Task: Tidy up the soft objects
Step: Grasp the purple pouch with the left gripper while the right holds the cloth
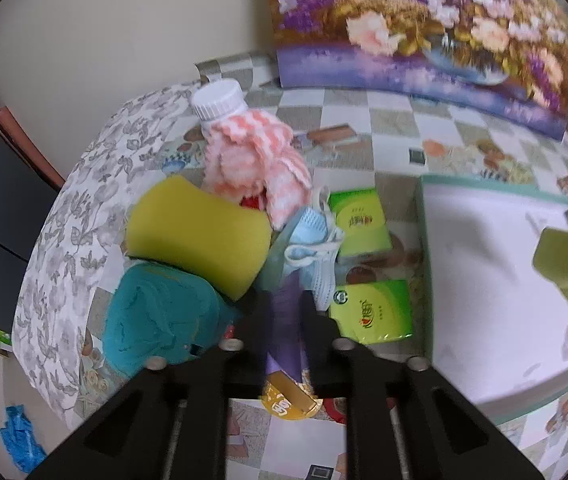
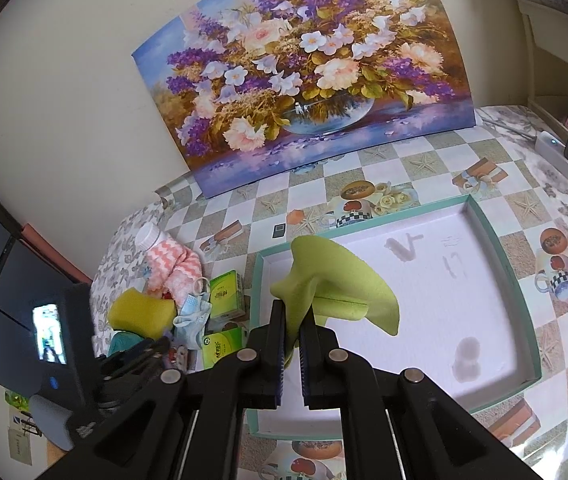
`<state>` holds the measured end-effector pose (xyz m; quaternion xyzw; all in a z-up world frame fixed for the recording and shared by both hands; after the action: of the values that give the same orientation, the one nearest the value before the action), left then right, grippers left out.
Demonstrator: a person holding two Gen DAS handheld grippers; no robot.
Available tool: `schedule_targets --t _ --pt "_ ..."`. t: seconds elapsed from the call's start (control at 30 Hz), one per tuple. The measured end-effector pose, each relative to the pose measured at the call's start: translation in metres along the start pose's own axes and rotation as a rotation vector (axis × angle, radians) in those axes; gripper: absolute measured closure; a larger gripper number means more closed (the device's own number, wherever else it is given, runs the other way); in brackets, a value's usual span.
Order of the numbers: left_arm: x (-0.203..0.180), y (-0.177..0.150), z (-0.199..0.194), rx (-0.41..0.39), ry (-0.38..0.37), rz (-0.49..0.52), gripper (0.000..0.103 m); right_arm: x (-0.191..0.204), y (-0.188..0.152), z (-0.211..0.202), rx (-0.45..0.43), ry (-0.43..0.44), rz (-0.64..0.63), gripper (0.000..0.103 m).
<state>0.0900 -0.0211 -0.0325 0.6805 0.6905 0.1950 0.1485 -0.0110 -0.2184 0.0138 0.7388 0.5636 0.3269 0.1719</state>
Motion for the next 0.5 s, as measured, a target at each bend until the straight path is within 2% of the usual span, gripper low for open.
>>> schedule_targets --t 0.13,0.4,0.47,0.5 --pt "0.0 0.0 -0.005 -0.006 -0.022 -0.004 0.094 -0.001 0.0 0.0 0.002 -0.001 0.001 0.097" --pt "-0.003 -0.007 0.006 0.036 -0.024 0.022 0.092 -0.001 0.0 0.0 0.005 -0.002 0.002 0.097" --pt "-0.005 -0.009 0.008 0.05 -0.035 0.027 0.08 -0.001 0.001 0.0 0.008 -0.003 0.003 0.097" --pt "-0.007 -0.01 0.009 0.058 -0.037 0.032 0.065 -0.001 0.001 0.0 0.009 -0.004 0.003 0.097"
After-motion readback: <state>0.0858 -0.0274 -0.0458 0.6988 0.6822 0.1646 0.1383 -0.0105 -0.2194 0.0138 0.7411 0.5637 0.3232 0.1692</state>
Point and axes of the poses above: each gripper's, at about its wrist camera, not at the fingertips, and z roughly the way its jaws point, x to its left, y to its top, the point moved 1 cm from there along z, roughly the way its jaws point, and after that the axes turned 11 degrees about -z, right-handed, at the moved point
